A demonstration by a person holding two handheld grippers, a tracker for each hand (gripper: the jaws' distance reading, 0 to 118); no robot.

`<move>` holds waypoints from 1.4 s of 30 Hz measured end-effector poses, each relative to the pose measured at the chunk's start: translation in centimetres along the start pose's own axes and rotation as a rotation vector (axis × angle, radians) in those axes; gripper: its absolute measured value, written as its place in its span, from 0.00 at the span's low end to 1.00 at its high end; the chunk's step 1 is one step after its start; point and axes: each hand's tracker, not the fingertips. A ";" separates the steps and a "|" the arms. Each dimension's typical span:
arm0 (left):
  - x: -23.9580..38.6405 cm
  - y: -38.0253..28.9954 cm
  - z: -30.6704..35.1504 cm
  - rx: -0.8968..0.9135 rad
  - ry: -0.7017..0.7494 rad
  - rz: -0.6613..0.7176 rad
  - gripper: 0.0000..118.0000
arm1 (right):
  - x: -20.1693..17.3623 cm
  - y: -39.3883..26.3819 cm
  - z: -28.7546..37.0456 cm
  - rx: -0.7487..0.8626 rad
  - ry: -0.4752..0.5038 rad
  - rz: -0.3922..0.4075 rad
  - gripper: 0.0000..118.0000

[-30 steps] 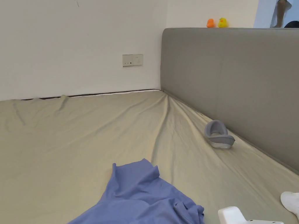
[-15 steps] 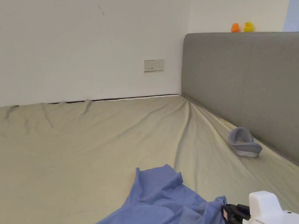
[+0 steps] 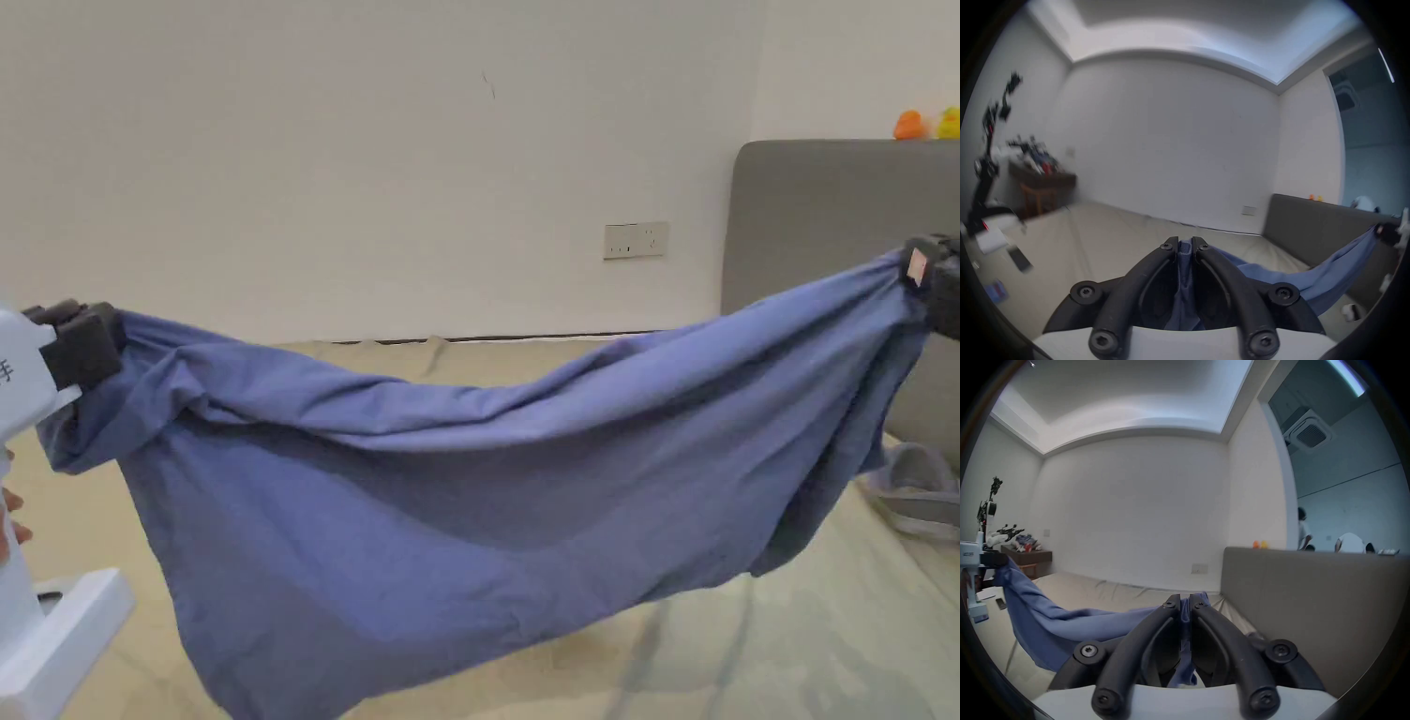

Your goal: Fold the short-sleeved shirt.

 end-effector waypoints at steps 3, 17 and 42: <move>-0.3 3.2 2.2 0.065 0.127 -0.105 0.05 | 1.8 2.7 0.2 0.020 -0.048 0.015 0.04; -0.6 5.3 2.2 0.041 0.135 -0.139 0.05 | 2.0 2.6 -1.3 0.018 -0.058 -0.001 0.04; 0.6 -7.7 -18.1 -0.052 0.049 -0.110 0.05 | -4.1 -10.6 -18.7 -0.038 -0.069 -0.227 0.04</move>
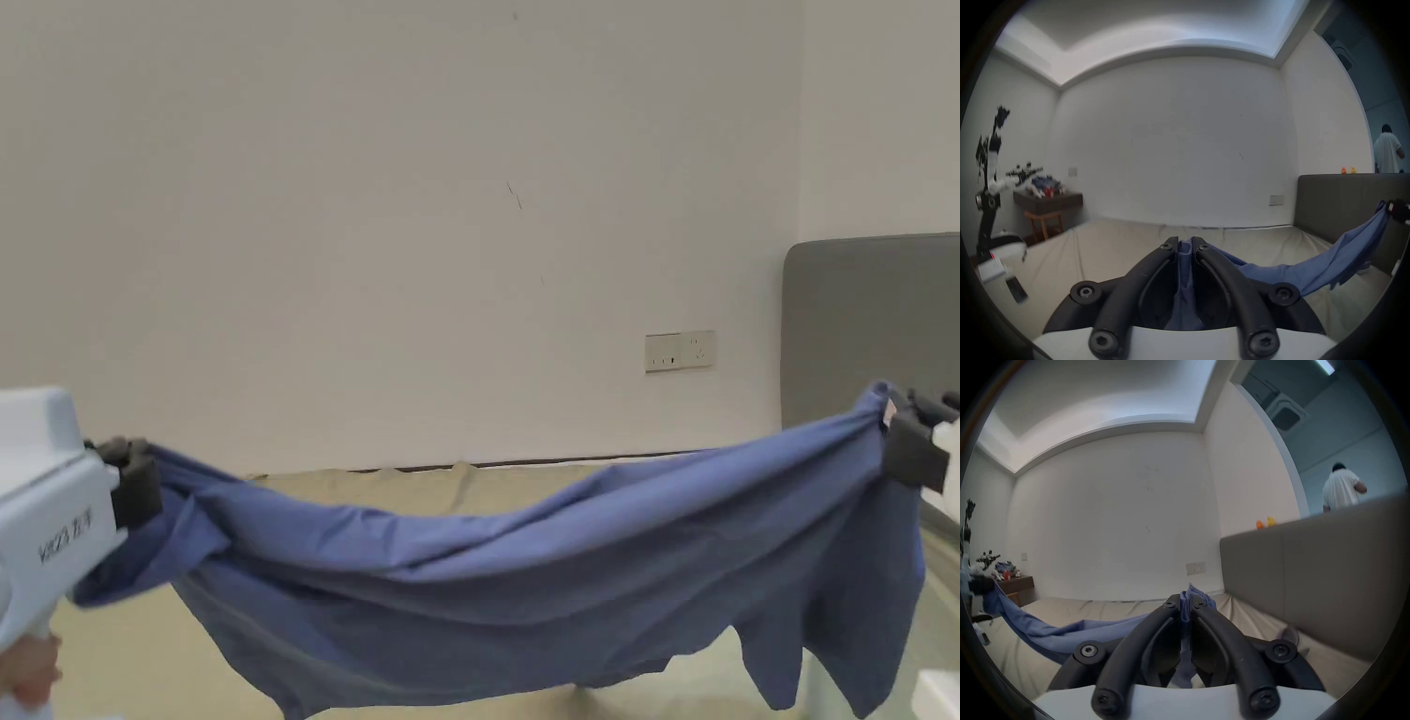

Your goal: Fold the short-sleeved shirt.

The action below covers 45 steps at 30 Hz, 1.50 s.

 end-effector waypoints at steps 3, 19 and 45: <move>-0.9 -3.3 3.0 -0.071 0.003 0.030 0.05 | 1.0 -2.0 4.0 -0.037 0.014 -0.023 0.04; -2.4 -14.2 26.5 -0.278 0.014 0.144 0.05 | 4.2 -10.1 29.4 -0.447 -0.053 -0.054 0.04; -4.8 -11.7 36.1 -0.195 -0.019 0.152 0.00 | -2.9 -5.7 33.6 -0.227 0.191 0.135 0.00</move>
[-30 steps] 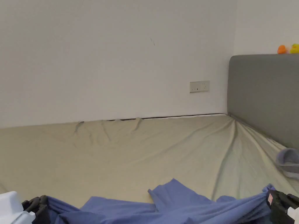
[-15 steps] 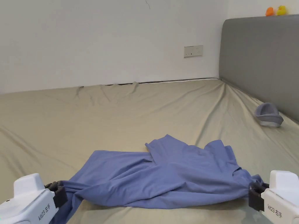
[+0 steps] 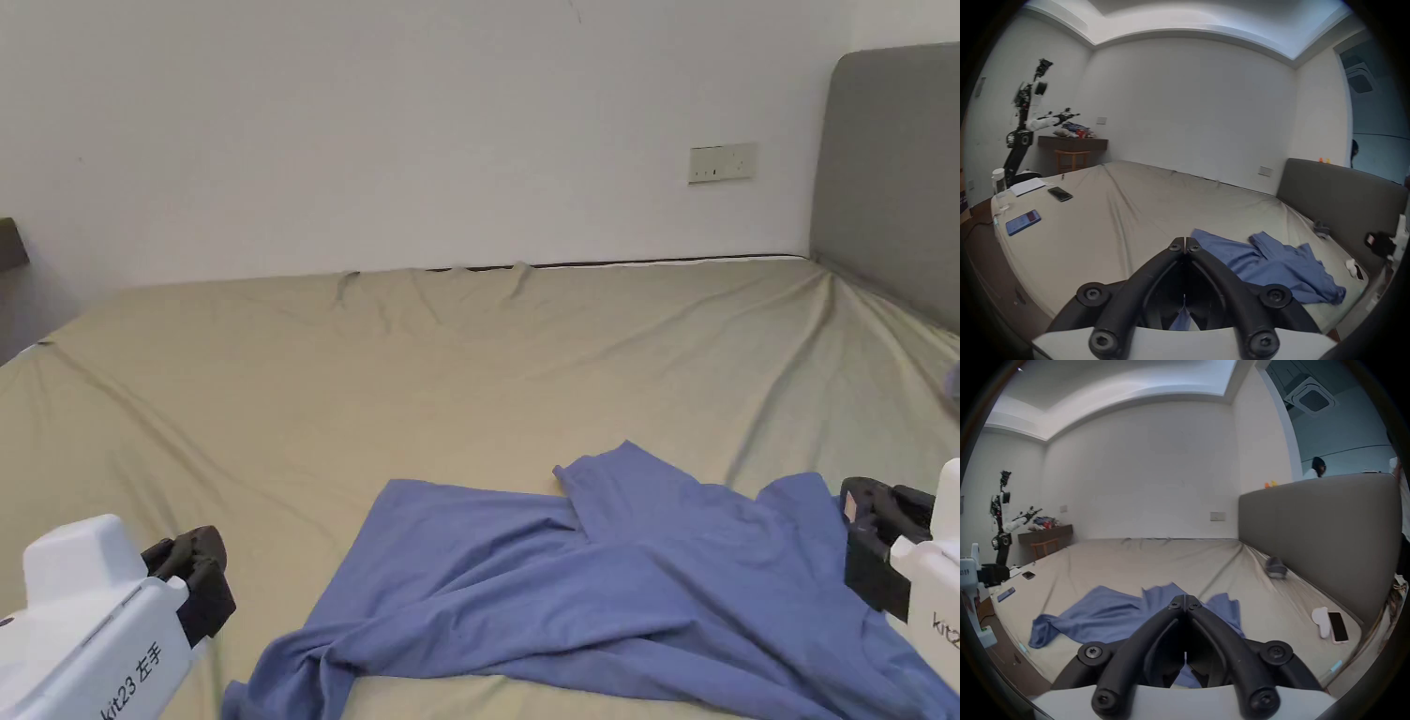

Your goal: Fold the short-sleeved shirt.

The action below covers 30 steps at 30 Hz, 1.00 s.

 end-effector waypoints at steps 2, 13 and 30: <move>0.0 -0.8 0.2 0.011 0.002 -0.013 0.00 | -0.6 0.4 -0.9 0.005 0.055 -0.031 0.00; 2.0 -10.7 -4.0 -0.326 0.066 -0.189 0.93 | -2.3 -2.1 -7.7 -0.140 0.171 -0.114 0.00; 2.4 -12.8 -11.3 -0.415 0.004 -0.140 0.23 | -0.3 -3.5 -10.4 -0.218 0.122 -0.123 0.00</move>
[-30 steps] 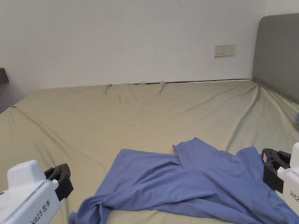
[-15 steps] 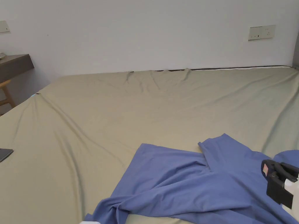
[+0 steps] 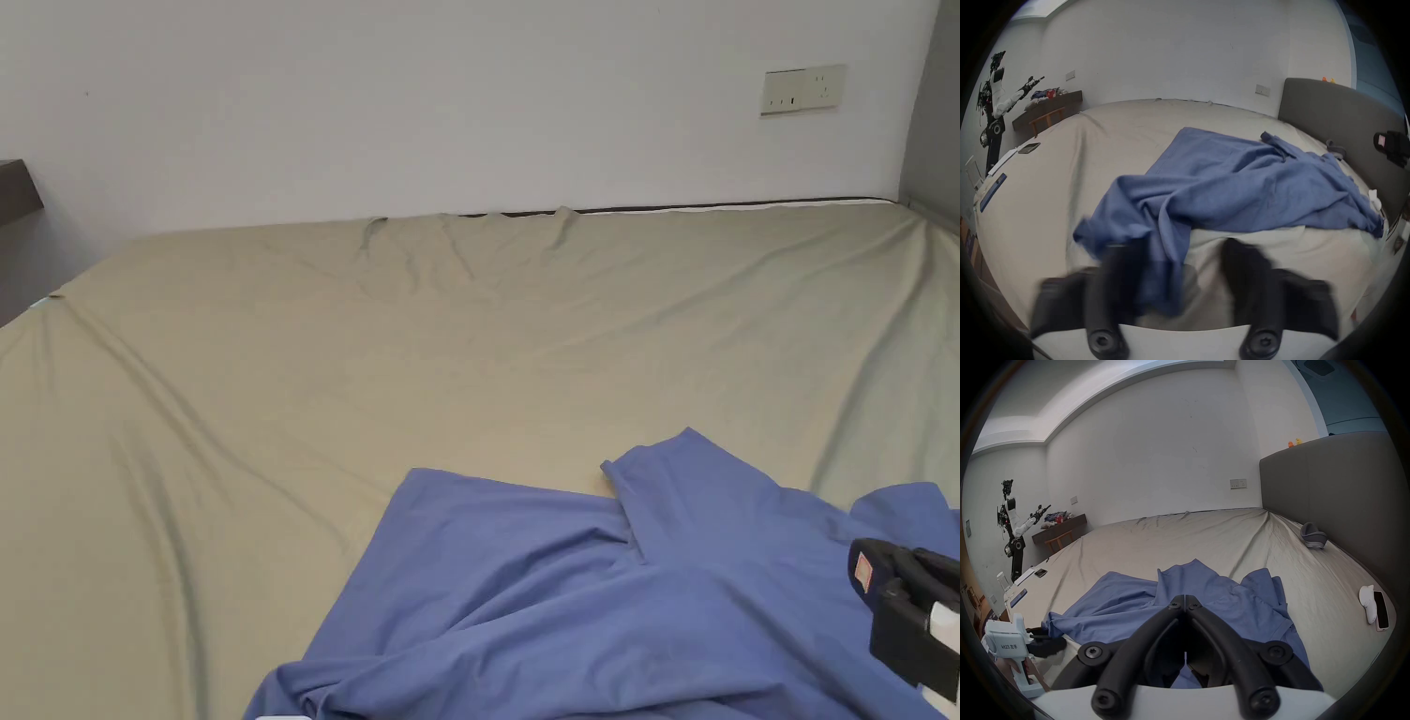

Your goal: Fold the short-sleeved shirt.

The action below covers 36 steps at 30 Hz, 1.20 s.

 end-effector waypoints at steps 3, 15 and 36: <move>-0.7 0.6 0.3 -0.007 -0.032 0.138 0.00 | 0.5 0.3 0.0 0.008 -0.008 -0.004 0.00; -1.1 0.5 -1.0 -0.019 -0.048 0.108 0.00 | 4.8 1.9 -11.3 -0.297 -0.030 0.057 0.94; -0.7 -0.3 -1.8 0.057 -0.038 0.134 0.00 | 5.5 0.7 -30.9 -0.394 0.008 0.289 0.03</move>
